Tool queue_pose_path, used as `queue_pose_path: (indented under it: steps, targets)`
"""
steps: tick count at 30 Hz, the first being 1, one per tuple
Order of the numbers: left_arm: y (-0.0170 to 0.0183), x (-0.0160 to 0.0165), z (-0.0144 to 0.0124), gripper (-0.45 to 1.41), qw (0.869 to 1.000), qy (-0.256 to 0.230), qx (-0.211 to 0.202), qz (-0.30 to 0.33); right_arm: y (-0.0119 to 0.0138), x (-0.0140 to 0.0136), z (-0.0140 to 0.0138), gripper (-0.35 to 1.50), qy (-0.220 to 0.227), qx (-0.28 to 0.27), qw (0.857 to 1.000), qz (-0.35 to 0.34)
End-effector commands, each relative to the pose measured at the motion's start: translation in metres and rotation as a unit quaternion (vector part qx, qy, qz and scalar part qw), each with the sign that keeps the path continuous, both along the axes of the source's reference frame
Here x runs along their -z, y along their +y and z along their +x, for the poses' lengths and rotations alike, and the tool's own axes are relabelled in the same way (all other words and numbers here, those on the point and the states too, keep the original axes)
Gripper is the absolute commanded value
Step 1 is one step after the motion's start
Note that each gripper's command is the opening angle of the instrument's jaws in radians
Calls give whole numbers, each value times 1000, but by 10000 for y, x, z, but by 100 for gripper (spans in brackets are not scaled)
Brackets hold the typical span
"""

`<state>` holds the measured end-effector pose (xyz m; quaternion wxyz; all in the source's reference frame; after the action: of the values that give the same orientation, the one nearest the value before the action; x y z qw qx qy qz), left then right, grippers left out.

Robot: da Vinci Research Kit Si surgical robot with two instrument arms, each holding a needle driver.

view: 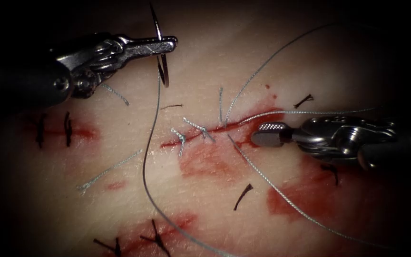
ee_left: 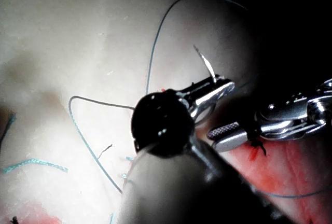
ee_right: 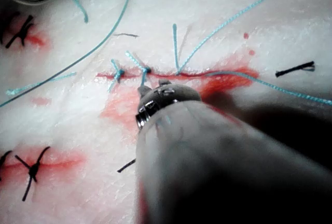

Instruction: Wound Closure

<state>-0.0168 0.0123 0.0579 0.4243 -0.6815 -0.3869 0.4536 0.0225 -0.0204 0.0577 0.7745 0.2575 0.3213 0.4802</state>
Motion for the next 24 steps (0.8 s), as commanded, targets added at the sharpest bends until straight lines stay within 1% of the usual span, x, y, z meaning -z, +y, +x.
queue_pose_path:
  steps: [1,5,7,8,9,10,14,17,18,19,20,21,24]
  targets:
    - [-1,-5,-5,-45,1000,0,0,0,-11,-14,19,34,-3,0,1000,-1]
    - [-1,-5,-5,-45,1000,0,0,0,-23,-34,23,36,-8,5,1000,-4]
    - [-1,-5,-5,-45,1000,0,0,0,-24,-44,24,32,-23,11,1000,-5]
    - [-1,-5,-5,-45,1000,0,0,0,-25,-49,25,42,-30,13,999,-5]
    - [-1,-6,-5,-45,1000,0,0,0,-25,-52,26,62,-35,15,999,-6]
    - [-1,-6,-5,-45,1000,0,0,0,-26,-55,26,69,-38,16,999,-6]
    - [-1,-6,-6,-45,1000,0,0,0,-28,-65,25,79,-38,17,999,-11]
    - [-1,-6,-6,-45,1000,0,0,0,-34,-73,25,83,-38,20,999,-15]
    - [-1,-6,-6,-45,1000,0,0,0,-35,-75,25,81,-38,21,999,-15]
    - [-1,-6,-6,-45,1000,0,0,0,-36,-76,25,69,-37,22,999,-15]
    - [-1,-6,-6,-45,1000,0,0,0,-36,-77,25,0,-36,25,999,-14]
    - [-2,-6,-6,-45,1000,-1,-1,-1,-36,-76,25,-35,-36,23,999,-10]
    - [-2,-6,-6,-45,1000,-1,-1,-1,-34,-70,19,-35,-34,25,999,-7]
